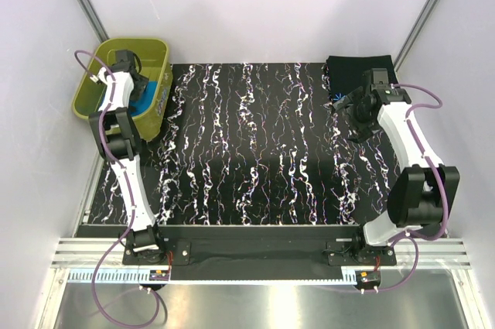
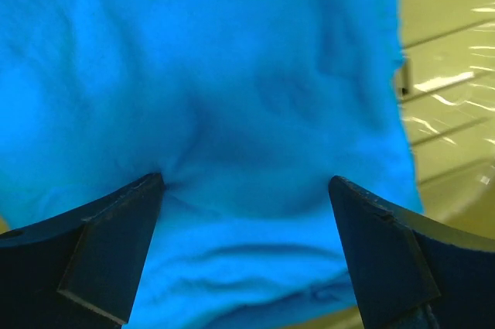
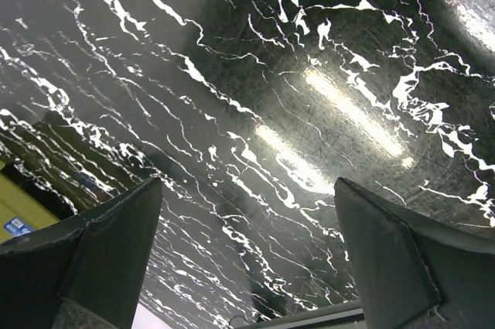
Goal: Fold and stack the t-shirts
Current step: Grab the tshirt from the pile, then move the tshirt to the center of the board, then flatten the tshirt out
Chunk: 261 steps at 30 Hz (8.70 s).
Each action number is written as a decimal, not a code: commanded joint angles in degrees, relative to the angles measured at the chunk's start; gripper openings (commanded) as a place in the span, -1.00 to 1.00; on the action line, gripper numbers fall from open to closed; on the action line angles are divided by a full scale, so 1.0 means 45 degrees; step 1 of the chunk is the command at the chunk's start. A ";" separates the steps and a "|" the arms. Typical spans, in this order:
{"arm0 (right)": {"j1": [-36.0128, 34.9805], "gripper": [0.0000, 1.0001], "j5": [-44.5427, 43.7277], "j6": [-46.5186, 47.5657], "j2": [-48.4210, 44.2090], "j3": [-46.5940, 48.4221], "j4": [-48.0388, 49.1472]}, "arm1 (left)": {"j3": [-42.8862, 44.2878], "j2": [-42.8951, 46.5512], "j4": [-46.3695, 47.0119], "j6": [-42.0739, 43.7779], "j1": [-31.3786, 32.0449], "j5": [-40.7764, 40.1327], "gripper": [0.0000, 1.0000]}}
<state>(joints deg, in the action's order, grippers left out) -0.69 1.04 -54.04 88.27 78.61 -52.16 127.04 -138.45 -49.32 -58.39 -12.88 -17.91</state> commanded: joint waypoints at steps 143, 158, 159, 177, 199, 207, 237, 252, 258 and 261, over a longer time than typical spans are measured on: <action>-0.5547 0.13 0.6781 0.5271 -0.0203 -0.4283 0.3191 | -1.3193 1.1707 0.2601 0.7156 1.2021 0.6870 0.28; -0.6605 0.21 0.4848 0.5544 0.0013 -0.6296 0.3545 | -1.3505 0.8932 0.2620 0.5808 1.2668 0.6403 0.47; -0.6605 0.20 0.4886 0.5486 0.0033 -0.6335 0.3564 | -1.3563 0.8815 0.2562 0.5750 1.2668 0.6344 0.47; -0.6683 -0.82 0.4789 0.5038 0.0602 -0.6103 0.3703 | -1.3311 0.9555 0.1665 0.6197 1.2629 0.4881 -1.00; -0.5062 -1.00 -0.4292 0.7360 -0.5197 0.5731 -0.3291 | -0.4873 1.5352 -0.1776 0.8366 1.0500 -0.2285 -1.00; -0.5062 -1.00 -0.5309 0.8142 -0.7640 0.7472 -0.1984 | -0.7155 1.9494 0.0528 0.8093 1.0500 -0.2505 -1.00; -0.2133 -1.00 -0.4158 0.9372 0.5940 0.9947 0.3896 | -0.4349 0.6865 0.1820 0.8894 0.6302 -0.4516 -1.00; -0.1781 0.43 -0.0585 0.7110 0.9842 1.4594 0.0209 | -0.3561 0.5959 0.1488 0.9558 0.6202 -0.2526 0.68; -0.1819 0.49 0.1736 0.6170 0.6058 0.8174 0.0125 | -0.6817 0.8632 0.1313 0.9304 0.6847 0.0790 0.46; -0.1800 0.43 0.3587 0.5877 0.3983 0.4192 0.1486 | -0.8982 1.0138 0.1292 0.8583 0.7081 0.2429 0.40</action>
<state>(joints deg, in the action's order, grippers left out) -8.51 6.07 -24.67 117.25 110.04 -48.97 93.65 -100.79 -43.64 -17.02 17.78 -18.46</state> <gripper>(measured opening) 0.725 0.709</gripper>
